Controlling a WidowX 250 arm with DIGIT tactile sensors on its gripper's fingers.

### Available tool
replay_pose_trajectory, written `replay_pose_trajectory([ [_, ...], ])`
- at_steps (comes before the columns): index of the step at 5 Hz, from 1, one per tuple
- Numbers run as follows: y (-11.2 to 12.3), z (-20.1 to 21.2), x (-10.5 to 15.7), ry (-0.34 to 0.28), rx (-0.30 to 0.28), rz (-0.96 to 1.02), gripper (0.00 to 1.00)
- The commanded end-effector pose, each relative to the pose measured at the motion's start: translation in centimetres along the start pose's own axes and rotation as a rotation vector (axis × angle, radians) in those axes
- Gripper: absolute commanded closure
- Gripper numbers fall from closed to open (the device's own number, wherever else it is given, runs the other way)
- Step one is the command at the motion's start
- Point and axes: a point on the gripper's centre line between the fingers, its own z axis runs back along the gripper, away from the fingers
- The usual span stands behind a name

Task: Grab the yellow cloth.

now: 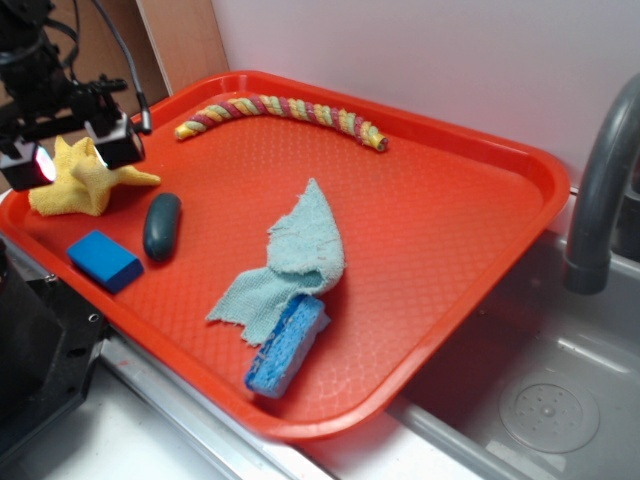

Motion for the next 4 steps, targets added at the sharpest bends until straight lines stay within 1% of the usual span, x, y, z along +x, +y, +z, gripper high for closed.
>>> replay_pose_trajectory([
  [1, -0.3, -3.3, 1.6, 0.015, 0.042, -0.039, 0.08],
  [2, 0.0, -2.9, 1.6, 0.061, 0.067, -0.073, 1.00],
  [3, 0.1, -0.7, 1.1, 0.093, 0.057, -0.135, 1.00],
  [4, -0.3, 4.4, 1.1, 0.087, 0.065, -0.240, 1.00],
])
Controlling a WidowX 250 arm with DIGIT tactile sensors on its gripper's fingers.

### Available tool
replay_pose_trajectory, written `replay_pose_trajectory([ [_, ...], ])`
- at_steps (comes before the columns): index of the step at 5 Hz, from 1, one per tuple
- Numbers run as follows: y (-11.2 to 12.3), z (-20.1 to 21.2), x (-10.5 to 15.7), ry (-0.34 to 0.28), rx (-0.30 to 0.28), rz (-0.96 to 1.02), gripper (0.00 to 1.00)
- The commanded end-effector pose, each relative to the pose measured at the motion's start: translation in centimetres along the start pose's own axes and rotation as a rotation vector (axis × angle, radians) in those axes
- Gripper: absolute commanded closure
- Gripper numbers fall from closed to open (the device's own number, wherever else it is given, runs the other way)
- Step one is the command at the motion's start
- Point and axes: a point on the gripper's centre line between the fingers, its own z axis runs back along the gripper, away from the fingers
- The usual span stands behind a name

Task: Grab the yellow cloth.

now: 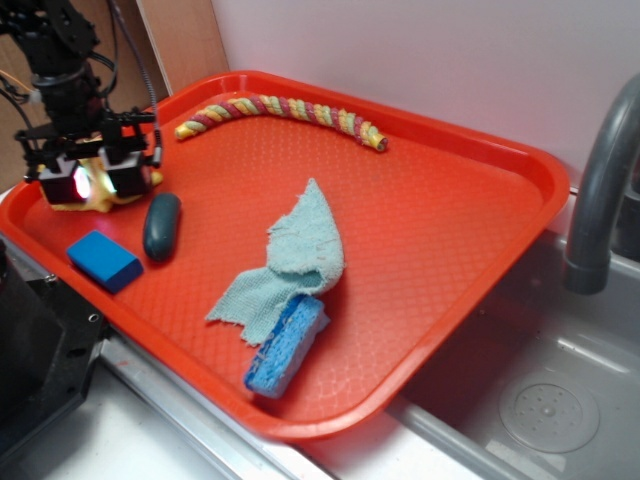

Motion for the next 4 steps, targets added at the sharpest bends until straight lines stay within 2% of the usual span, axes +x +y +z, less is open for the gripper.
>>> replay_pose_trajectory([
  [1, -0.4, 10.8, -2.6, -0.097, -0.016, -0.243, 1.00],
  [2, -1.5, 14.0, -4.8, -0.143, -0.026, -0.395, 1.00],
  [3, -2.2, 16.1, -6.2, -0.162, -0.092, -0.583, 1.00],
  [4, -2.2, 16.9, -6.8, -0.179, -0.126, -0.674, 1.00],
])
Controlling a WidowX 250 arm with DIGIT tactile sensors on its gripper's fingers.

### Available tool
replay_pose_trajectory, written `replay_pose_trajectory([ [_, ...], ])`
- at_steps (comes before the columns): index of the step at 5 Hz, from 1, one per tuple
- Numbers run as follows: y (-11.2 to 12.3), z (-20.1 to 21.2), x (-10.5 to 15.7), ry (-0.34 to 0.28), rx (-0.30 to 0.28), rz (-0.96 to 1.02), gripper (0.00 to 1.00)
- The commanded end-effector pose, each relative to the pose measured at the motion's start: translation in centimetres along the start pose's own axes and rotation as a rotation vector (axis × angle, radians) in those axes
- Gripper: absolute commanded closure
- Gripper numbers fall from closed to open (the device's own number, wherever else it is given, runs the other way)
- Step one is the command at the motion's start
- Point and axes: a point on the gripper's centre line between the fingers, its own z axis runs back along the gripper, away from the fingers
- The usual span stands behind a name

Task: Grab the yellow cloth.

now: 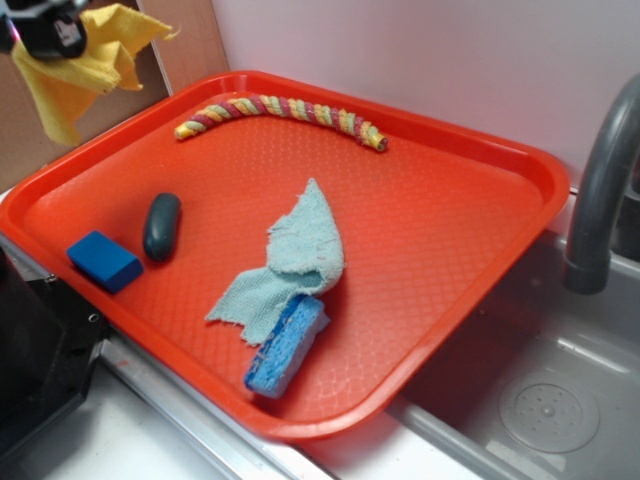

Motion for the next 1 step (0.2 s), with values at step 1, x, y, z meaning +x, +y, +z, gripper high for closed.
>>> replay_pose_trajectory([
  [1, 0.79, 1.97, -0.63, -0.074, -0.034, -0.108, 1.00],
])
